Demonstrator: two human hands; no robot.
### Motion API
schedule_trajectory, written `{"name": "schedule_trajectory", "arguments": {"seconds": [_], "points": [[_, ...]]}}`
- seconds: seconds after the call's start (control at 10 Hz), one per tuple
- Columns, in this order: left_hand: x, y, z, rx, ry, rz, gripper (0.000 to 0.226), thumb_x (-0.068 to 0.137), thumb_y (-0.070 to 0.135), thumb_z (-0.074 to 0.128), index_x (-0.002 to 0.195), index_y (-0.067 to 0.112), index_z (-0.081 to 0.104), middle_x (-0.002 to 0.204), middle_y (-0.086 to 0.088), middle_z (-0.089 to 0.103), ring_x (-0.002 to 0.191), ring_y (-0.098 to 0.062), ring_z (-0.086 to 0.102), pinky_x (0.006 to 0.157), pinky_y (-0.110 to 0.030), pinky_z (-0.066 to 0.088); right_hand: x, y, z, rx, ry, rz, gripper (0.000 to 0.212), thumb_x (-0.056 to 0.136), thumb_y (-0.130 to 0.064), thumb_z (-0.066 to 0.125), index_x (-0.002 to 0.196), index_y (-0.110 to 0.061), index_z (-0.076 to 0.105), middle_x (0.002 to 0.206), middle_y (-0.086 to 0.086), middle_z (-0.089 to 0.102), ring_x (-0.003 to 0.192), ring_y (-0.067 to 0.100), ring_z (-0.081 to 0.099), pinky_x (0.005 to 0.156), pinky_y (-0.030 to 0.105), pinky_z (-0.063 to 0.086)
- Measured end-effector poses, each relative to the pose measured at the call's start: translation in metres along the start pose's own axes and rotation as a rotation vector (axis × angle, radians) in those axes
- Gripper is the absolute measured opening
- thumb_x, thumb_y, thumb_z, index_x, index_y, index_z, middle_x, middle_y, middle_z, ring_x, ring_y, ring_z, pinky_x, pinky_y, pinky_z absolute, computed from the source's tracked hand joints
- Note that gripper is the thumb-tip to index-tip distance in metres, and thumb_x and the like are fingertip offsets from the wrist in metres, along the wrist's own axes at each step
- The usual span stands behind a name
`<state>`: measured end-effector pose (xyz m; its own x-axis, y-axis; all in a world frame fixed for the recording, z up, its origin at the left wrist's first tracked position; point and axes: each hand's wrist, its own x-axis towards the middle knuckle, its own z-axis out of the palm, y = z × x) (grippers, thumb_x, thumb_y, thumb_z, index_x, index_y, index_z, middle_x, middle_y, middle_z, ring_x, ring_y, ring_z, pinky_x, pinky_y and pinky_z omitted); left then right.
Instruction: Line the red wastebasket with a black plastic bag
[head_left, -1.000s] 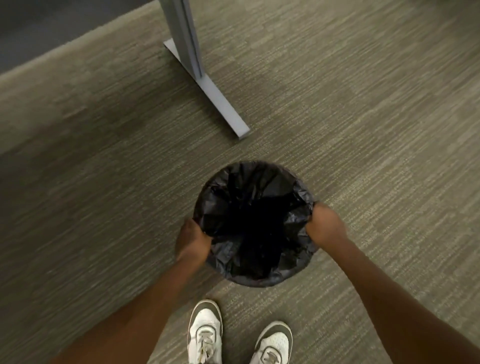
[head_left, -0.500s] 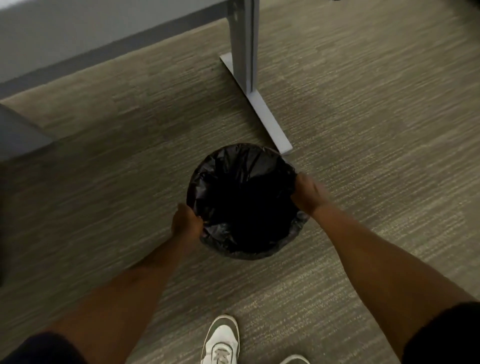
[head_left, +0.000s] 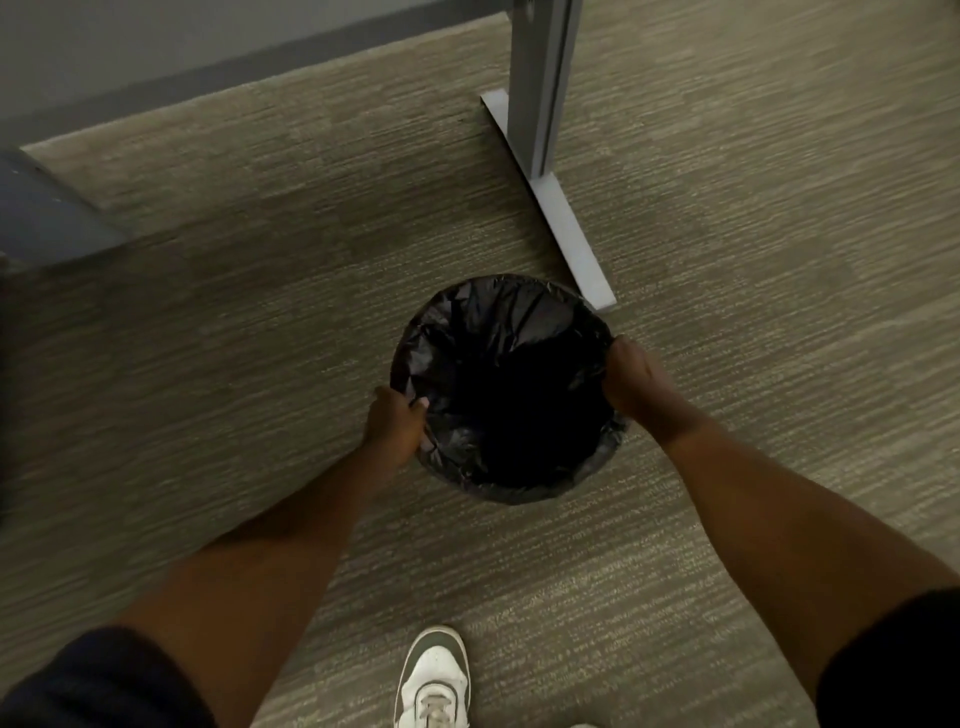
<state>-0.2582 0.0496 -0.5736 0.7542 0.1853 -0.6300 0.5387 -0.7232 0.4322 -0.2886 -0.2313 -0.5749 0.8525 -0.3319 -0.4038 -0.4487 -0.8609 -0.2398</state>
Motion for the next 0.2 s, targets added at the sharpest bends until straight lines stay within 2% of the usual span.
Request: {"name": "schedule_trajectory", "arguments": {"seconds": [0.1, 0.2], "points": [[-0.006, 0.002, -0.007, 0.051, 0.016, 0.062, 0.076, 0.091, 0.042, 0.053, 0.139, -0.007, 0.021, 0.138, -0.028, 0.043, 0.121, -0.043, 0.049, 0.091, -0.044, 0.045, 0.0, -0.005, -0.005, 0.033, 0.006, 0.029, 0.03, 0.09, -0.017, 0.048, 0.111, 0.003, 0.052, 0.11, 0.026, 0.061, 0.096, 0.044, 0.059, 0.07, 0.045, 0.046], [-0.026, 0.001, -0.014, 0.226, 0.159, 0.179, 0.082, 0.09, 0.049, 0.049, 0.143, -0.005, 0.018, 0.134, -0.027, 0.044, 0.118, -0.042, 0.049, 0.089, -0.049, 0.047, -0.013, -0.012, -0.013, -0.013, 0.08, 0.017, 0.076, 0.093, -0.043, 0.047, 0.142, 0.007, 0.018, 0.141, 0.03, 0.037, 0.126, 0.049, 0.039, 0.096, 0.056, 0.039]]}}
